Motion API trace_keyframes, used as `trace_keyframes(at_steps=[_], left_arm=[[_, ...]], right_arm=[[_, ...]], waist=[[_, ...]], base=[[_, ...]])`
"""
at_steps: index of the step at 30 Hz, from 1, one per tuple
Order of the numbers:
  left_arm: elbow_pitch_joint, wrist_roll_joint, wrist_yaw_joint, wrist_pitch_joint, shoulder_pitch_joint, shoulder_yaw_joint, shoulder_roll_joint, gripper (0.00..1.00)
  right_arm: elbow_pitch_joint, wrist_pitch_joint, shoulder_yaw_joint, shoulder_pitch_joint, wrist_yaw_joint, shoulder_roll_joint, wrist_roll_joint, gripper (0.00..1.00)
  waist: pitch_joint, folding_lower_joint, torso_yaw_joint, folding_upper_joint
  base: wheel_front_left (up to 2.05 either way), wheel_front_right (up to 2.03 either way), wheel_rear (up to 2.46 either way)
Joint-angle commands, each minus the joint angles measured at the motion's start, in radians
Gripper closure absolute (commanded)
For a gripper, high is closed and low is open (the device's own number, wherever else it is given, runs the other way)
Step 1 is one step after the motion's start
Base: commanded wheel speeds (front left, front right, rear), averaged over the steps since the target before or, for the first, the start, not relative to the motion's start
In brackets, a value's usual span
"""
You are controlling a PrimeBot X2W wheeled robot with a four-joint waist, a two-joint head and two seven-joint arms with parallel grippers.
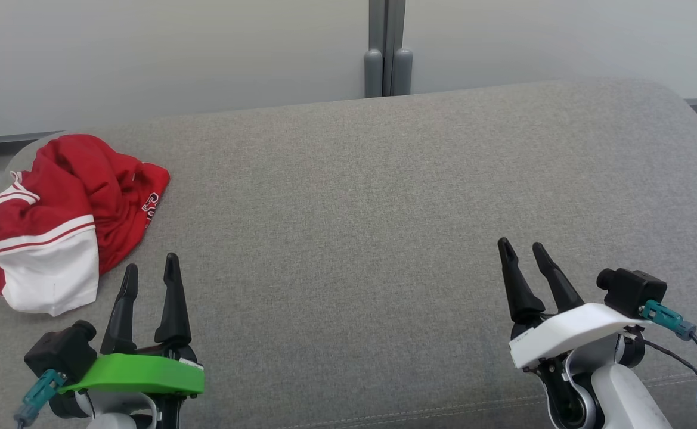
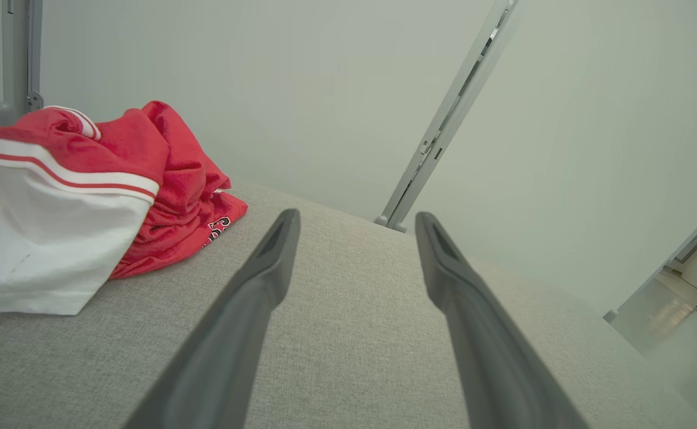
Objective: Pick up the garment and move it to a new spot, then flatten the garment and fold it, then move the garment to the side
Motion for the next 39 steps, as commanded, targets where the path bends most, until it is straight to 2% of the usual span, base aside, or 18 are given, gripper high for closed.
trace_keyframes(at_steps=[1, 29, 39], left_arm=[[-0.009, 0.034, -0.001, -0.007, 0.002, 0.002, 0.002, 0.0], [0.029, 0.274, -0.009, -0.041, 0.03, 0.026, 0.002, 0.0], [0.004, 0.343, -0.009, -0.05, 0.032, 0.044, 0.002, 0.0]], right_arm=[[-0.018, -0.013, 0.009, -0.003, 0.0, -0.007, -0.032, 0.0], [-0.066, -0.109, 0.024, 0.035, 0.0, -0.009, -0.264, 0.0], [-0.069, -0.137, 0.032, 0.04, 0.001, -0.01, -0.313, 0.0]], waist=[[0.0, 0.0, -0.001, 0.0], [-0.01, 0.0, -0.01, 0.0], [-0.007, 0.0, -0.013, 0.0]], base=[[0.0, 0.0, 0.0], [0.0, 0.0, 0.0], [0.0, 0.0, 0.0]])
